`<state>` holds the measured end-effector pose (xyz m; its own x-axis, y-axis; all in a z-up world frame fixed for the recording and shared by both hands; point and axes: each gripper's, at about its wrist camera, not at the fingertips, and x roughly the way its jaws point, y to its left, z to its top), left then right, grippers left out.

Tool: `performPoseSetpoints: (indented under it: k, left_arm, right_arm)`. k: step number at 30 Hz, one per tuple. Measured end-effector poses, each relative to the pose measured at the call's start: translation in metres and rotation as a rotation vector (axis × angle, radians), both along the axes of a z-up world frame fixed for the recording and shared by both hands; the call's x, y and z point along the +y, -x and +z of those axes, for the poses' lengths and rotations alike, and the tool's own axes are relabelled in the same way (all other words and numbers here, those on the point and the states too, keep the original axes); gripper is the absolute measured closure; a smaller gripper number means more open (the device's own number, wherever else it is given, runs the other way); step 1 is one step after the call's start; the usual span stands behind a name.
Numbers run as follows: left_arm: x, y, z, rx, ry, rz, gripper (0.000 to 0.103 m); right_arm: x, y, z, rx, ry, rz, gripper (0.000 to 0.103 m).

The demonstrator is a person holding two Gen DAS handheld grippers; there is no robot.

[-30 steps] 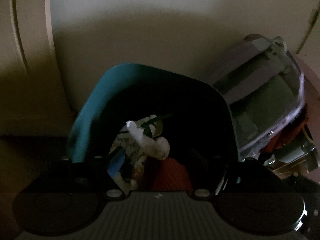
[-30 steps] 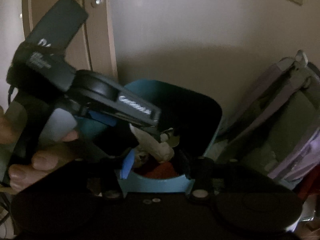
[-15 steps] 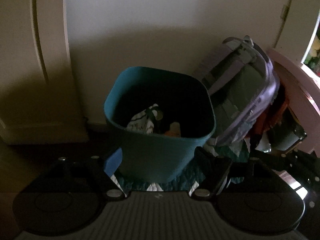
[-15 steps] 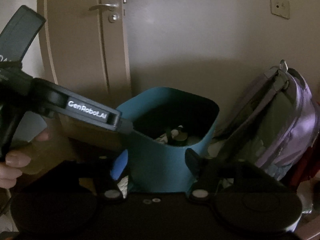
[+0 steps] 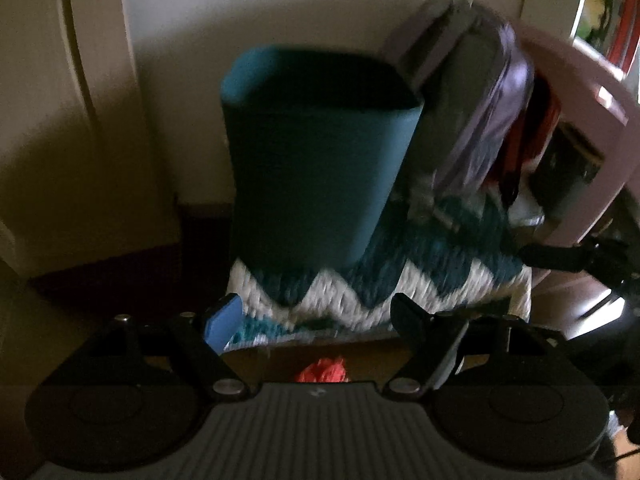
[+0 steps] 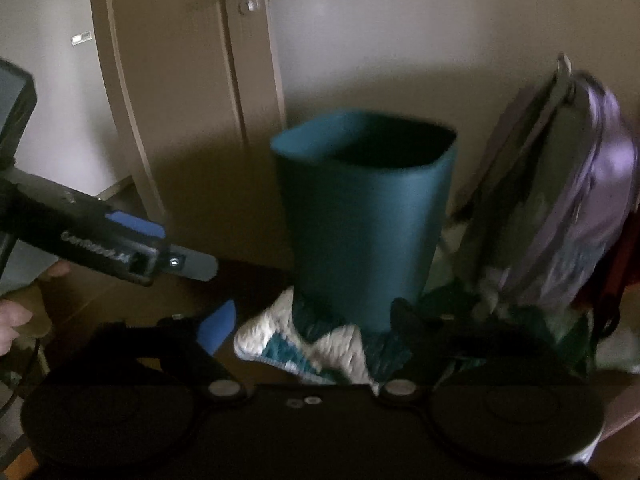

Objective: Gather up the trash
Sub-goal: 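Open both tools inside the bin and withdraw them toward the floor, then grasp the clear plastic bag with the left tool while the right tool grasps the red plastic bag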

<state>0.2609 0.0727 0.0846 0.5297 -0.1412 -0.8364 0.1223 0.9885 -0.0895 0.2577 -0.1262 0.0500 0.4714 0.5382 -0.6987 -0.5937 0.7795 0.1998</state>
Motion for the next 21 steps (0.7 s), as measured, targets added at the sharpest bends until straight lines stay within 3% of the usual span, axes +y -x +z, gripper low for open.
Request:
performPoseSetpoints:
  k: [2, 5, 11, 13, 21]
  left_arm:
    - [0.005, 0.004, -0.022, 0.033, -0.002, -0.009, 0.022]
    - [0.011, 0.005, -0.058, 0.075, -0.010, -0.028, 0.013]
    - [0.031, -0.001, -0.132, 0.156, 0.035, -0.059, 0.008]
    - [0.040, -0.006, -0.159, 0.191, 0.047, -0.067, 0.004]
    - [0.053, -0.029, -0.268, 0.307, -0.021, -0.146, 0.004]
  right_arm:
    - [-0.002, 0.005, -0.016, 0.032, 0.008, 0.006, 0.011]
    - [-0.003, 0.006, -0.046, 0.072, 0.018, 0.006, 0.006]
    - [-0.003, 0.004, -0.107, 0.134, 0.013, -0.002, 0.004]
    - [0.001, 0.002, -0.131, 0.150, 0.027, -0.003, 0.004]
    - [0.021, -0.019, -0.250, 0.288, 0.098, -0.079, 0.003]
